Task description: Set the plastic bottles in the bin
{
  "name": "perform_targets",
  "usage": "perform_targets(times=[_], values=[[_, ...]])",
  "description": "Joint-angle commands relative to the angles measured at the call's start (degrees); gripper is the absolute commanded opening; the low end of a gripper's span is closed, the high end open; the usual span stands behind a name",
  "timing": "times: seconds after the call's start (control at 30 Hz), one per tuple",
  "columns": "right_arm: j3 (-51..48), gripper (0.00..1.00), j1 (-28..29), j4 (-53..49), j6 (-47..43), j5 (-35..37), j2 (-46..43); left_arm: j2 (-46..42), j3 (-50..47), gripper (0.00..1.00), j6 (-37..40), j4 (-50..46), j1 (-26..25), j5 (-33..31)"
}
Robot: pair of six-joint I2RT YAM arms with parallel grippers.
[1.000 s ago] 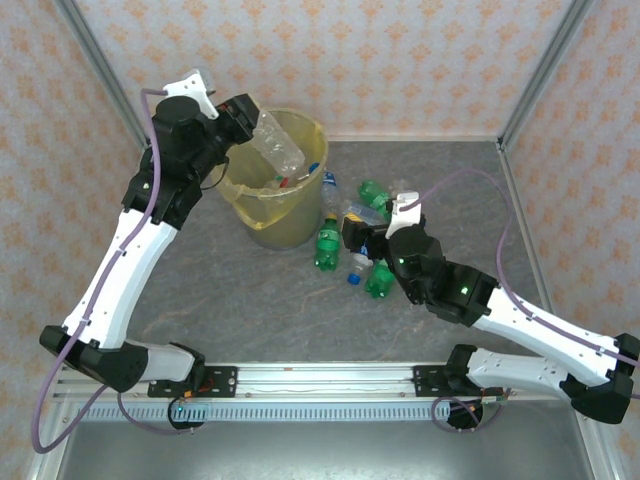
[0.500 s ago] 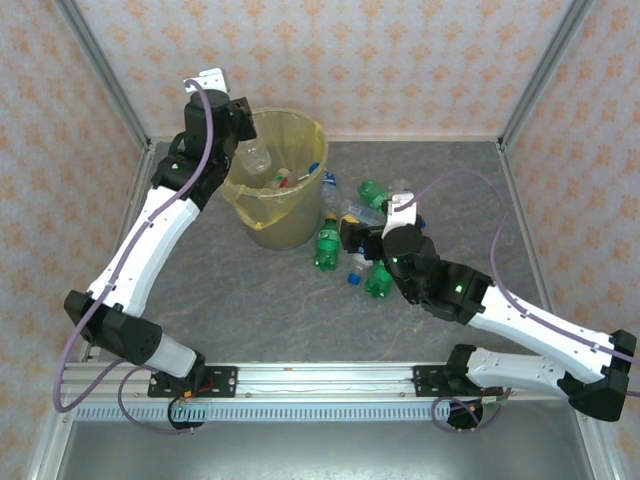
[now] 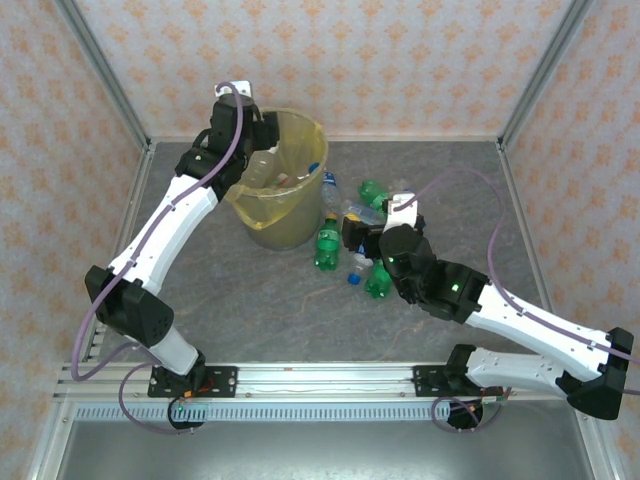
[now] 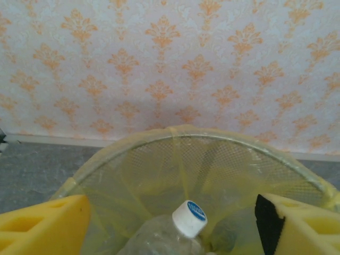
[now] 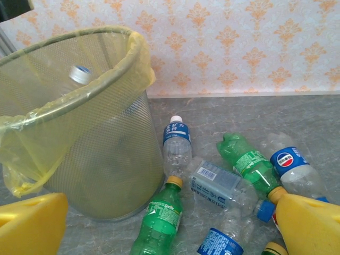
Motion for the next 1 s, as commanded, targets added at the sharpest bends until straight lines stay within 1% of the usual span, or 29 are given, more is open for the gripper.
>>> perform_targets(times=[0.0, 0.03, 0.07, 0.1, 0.2, 0.4, 0.47, 0.57, 0.7, 0.83, 0.9, 0.97], values=[[0.2, 1.0, 0.1, -1.9, 2.4, 4.3, -0.1, -1.3, 2.8, 0.87, -0.8, -1.9, -0.8, 1.4], [0.0, 1.0, 0.0, -2.0, 2.8, 4.7, -0.1, -1.5, 3.0, 0.89, -1.1, -2.2, -0.9, 1.7], [-0.3, 1.0, 0.0, -1.9, 3.4, 5.0, -0.2, -1.8, 3.1, 0.95, -1.5, -2.4, -1.2, 2.0], [-0.6, 1.0, -0.2, -2.0, 4.0, 5.2, -0.3, -2.2, 3.2, 0.99, -1.9, -2.5, -1.4, 2.5], [-1.1, 1.0, -1.8, -3.1, 6.6, 4.2, -0.3, -3.4, 3.4, 0.99, -3.1, -2.9, -1.9, 4.3], [-2.5, 1.0, -7.1, -5.6, 12.2, -1.5, -0.7, -5.9, 3.0, 0.99, -6.5, -3.7, -3.4, 8.4], [-3.2, 1.0, -8.8, -7.1, 14.4, -2.5, -0.7, -7.1, 2.2, 0.99, -7.7, -3.6, -4.0, 9.8], [-4.7, 1.0, -13.3, -9.9, 18.0, -6.9, 0.0, -9.2, -0.1, 0.99, -9.7, -2.7, -5.0, 12.1], [-7.8, 0.96, -18.4, -11.3, 21.2, -12.9, 1.1, -12.2, -3.1, 0.99, -10.7, -2.0, -6.2, 13.6], [-10.4, 0.93, -23.3, -11.2, 19.8, -16.5, 2.4, -14.8, -5.3, 0.99, -10.5, -2.2, -7.3, 15.2], [-11.0, 0.92, -28.1, -11.3, 18.4, -20.4, 4.1, -16.1, -6.5, 0.99, -10.3, -2.5, -7.8, 15.5], [-11.2, 0.91, -31.6, -10.4, 16.9, -23.5, 5.2, -17.2, -7.5, 0.99, -10.4, -3.2, -8.0, 15.0]])
